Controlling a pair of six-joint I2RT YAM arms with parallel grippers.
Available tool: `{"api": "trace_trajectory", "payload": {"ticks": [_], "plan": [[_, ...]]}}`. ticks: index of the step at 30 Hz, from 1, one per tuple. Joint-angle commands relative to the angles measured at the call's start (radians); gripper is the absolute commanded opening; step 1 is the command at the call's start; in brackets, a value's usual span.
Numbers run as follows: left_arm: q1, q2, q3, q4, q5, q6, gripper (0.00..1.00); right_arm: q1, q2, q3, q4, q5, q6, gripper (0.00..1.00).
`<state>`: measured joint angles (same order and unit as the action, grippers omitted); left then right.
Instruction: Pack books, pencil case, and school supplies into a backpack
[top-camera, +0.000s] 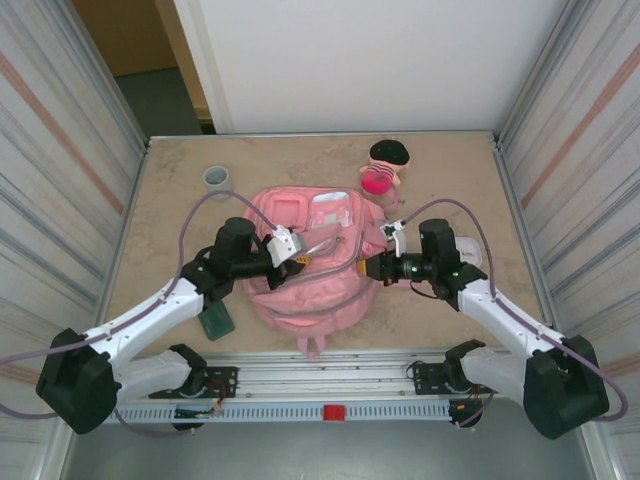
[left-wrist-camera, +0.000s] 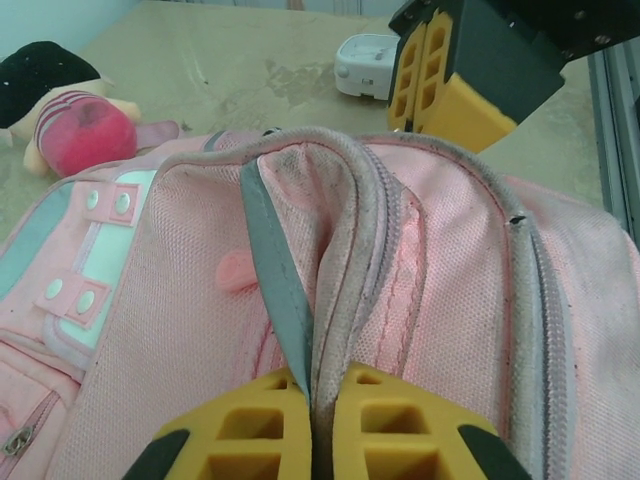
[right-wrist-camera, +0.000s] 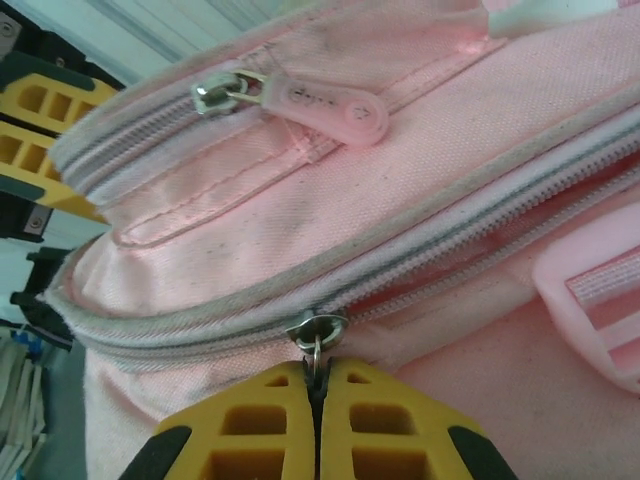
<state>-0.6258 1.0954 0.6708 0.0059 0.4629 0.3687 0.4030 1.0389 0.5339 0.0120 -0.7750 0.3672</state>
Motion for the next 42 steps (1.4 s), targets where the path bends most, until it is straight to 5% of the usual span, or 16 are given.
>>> {"api": "trace_trajectory", "payload": {"ticks": [1, 6, 12, 20, 28, 35, 42], "plan": [[0.002, -0.024, 0.050, 0.105, -0.154, -0.006, 0.00, 0.065, -0.082, 0.061, -0.104, 0.022, 0.024, 0.00], [-0.053, 0.007, 0.069, 0.096, -0.303, 0.031, 0.00, 0.250, -0.107, 0.104, -0.166, 0.131, 0.095, 0.00], [-0.070, 0.045, 0.075, 0.143, -0.336, -0.002, 0.00, 0.478, -0.017, 0.150, -0.121, 0.329, 0.229, 0.00], [-0.077, 0.063, 0.083, 0.165, -0.318, -0.027, 0.00, 0.598, 0.169, 0.236, 0.022, 0.351, 0.332, 0.04], [-0.077, 0.012, 0.048, 0.157, -0.313, 0.003, 0.00, 0.529, 0.063, 0.197, -0.083, 0.445, 0.417, 0.55], [-0.077, -0.024, 0.001, 0.190, -0.257, 0.010, 0.01, 0.363, -0.173, -0.042, 0.044, 0.455, 0.691, 0.73], [-0.075, -0.015, 0.006, 0.172, -0.129, 0.033, 0.02, 0.304, -0.191, -0.068, 0.159, 0.426, 0.754, 0.80]]}}
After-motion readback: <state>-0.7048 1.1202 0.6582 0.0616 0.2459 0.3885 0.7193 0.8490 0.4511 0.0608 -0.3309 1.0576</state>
